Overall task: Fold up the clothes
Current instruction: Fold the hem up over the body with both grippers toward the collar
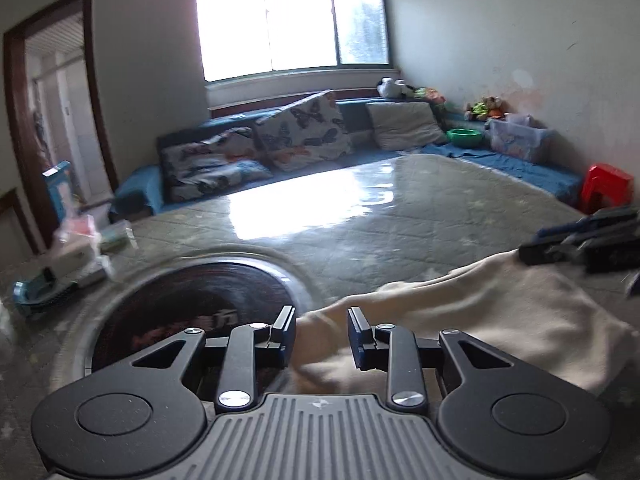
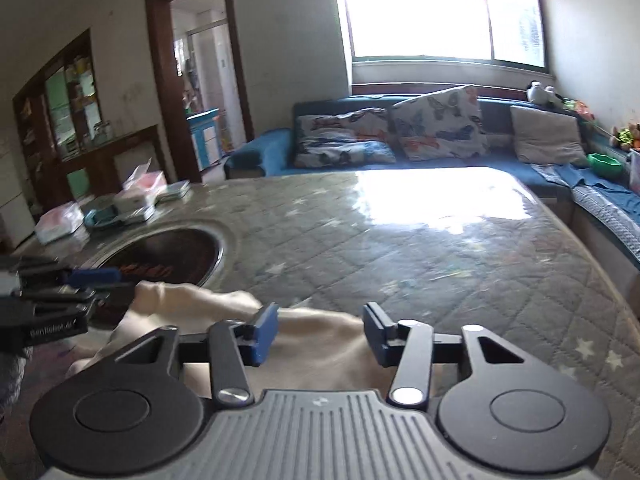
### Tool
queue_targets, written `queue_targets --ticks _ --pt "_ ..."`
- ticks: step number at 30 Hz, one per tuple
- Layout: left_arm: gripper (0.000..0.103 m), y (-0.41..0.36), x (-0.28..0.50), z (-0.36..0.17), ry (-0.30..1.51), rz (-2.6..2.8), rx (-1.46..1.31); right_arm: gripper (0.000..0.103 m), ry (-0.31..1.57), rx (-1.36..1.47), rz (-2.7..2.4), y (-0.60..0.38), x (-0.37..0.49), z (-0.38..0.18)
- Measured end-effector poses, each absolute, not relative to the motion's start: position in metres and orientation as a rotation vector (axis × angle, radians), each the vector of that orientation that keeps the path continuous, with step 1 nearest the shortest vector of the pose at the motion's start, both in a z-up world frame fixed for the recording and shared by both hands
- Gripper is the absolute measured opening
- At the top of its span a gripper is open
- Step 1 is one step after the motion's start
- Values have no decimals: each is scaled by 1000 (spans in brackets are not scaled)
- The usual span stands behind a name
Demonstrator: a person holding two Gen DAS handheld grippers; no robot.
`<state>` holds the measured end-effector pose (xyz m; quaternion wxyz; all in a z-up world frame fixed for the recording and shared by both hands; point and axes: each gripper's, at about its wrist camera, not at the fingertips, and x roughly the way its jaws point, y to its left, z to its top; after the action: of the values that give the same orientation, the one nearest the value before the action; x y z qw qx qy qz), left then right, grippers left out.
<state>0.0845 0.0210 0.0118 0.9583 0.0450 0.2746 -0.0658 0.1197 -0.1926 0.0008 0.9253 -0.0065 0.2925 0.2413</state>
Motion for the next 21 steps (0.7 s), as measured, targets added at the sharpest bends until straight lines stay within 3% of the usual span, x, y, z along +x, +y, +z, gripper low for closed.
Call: queue_targets --ticks 6,21 --pt "26 8 112 8 612 -215 37 39 667 41 456 -187 140 -19" --pt "29 -3 151 -21 676 -208 48 29 679 -62 520 -151 157 -22"
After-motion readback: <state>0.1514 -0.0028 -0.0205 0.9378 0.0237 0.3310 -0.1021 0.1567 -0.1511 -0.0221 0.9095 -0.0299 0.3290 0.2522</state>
